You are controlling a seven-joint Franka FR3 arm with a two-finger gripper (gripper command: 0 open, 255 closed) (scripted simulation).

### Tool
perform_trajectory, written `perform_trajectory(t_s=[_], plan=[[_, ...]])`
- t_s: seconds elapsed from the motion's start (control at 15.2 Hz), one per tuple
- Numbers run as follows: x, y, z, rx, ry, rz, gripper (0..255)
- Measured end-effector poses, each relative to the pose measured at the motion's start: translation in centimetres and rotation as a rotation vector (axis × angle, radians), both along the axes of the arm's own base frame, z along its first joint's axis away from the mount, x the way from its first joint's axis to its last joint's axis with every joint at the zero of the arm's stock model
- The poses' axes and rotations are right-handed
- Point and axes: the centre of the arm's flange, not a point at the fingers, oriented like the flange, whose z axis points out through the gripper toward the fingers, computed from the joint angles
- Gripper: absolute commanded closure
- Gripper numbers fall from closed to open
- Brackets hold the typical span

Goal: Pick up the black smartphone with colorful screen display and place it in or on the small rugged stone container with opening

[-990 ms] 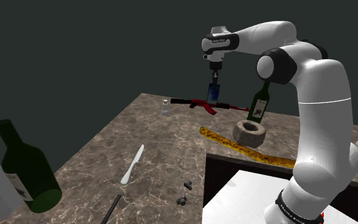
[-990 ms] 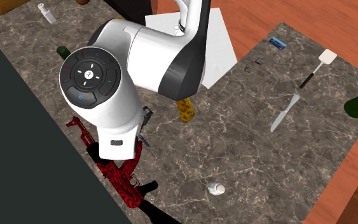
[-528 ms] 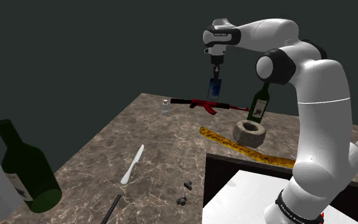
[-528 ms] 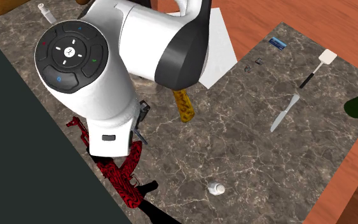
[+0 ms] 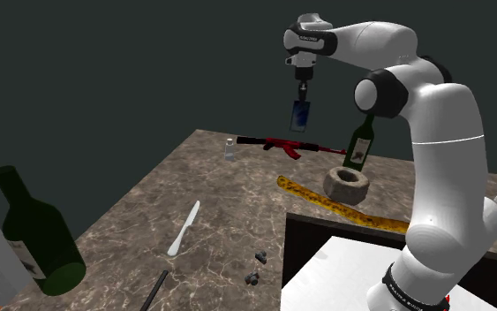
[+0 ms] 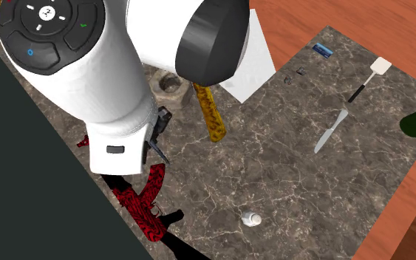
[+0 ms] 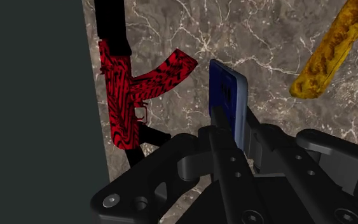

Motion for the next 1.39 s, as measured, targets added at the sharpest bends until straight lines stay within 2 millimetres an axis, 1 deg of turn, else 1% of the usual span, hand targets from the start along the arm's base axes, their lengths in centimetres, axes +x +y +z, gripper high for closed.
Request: perform_trajectory(t_s=[0.07,0.13,0.2,0.33,0.53,0.59,0.73,1.06,1.19,1.25,1.39], plan=[[-0.8,0.0,0.4,0.000,0.000,-0.001,255],[-2.0,0.1,0.7,-0.001,0.000,-0.001,255],[-3.1,0.5,0.6,-0.001,0.000,-0.001,255],[-5.9,0.7,1.6,-0.001,0.000,-0.001,255],[-9.8,0.8,2.3,0.000,0.000,-0.001,255],[-10.9,1.1,2.3,0.000,-0.001,-0.001,255],[-13.7,1.4,3.0,0.000,0.000,-0.001,255],[-19.8,2.7,4.4,0.000,0.000,-0.001,255],[-22.7,2.4,4.9,0.000,0.000,-0.001,255],[-24.0,2.7,5.4,0.000,-0.001,-0.001,255],[-26.3,2.9,5.5,0.000,-0.001,-0.001,255]])
